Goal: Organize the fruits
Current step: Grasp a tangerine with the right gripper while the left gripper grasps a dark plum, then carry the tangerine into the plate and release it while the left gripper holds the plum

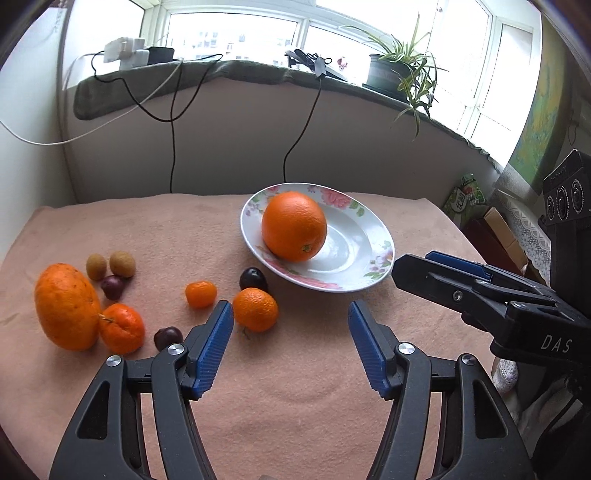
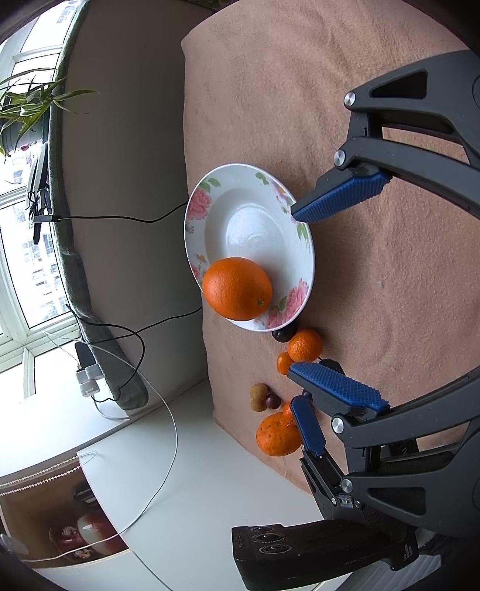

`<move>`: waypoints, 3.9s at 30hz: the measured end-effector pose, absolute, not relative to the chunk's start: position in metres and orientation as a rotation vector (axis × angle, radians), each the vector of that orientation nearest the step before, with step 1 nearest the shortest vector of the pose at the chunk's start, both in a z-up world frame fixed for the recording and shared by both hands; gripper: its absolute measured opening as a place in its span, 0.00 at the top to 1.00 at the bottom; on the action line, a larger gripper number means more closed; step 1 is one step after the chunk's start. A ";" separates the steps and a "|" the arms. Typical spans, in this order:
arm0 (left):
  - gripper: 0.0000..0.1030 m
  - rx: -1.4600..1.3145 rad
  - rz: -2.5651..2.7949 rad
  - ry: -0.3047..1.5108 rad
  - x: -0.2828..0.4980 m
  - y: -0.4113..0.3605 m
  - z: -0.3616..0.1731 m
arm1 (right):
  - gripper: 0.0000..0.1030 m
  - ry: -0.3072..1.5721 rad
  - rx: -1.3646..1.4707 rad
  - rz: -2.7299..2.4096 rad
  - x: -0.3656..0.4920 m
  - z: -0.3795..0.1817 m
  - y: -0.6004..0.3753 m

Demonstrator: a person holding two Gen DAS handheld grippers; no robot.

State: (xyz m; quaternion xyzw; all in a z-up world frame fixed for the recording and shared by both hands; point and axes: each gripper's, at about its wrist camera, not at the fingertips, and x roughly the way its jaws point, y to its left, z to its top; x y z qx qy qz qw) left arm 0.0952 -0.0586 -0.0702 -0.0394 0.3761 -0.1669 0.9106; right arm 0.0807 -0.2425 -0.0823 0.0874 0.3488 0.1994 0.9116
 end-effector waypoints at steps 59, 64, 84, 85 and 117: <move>0.66 -0.082 -0.218 0.899 0.111 0.006 -0.125 | 0.41 0.941 0.201 0.562 0.119 -0.140 -0.161; 0.68 -0.055 -0.209 0.900 0.116 0.003 -0.125 | 0.41 0.944 0.203 0.551 0.124 -0.141 -0.159; 0.79 -0.057 -0.201 0.888 0.121 0.002 -0.127 | 0.62 0.955 0.148 0.536 0.132 -0.145 -0.142; 0.79 -0.060 -0.202 0.888 0.120 0.003 -0.126 | 0.62 0.955 0.147 0.537 0.131 -0.145 -0.142; 0.79 -0.099 -0.325 0.815 0.112 -0.039 -0.090 | 0.63 0.838 0.221 0.469 0.100 -0.105 -0.225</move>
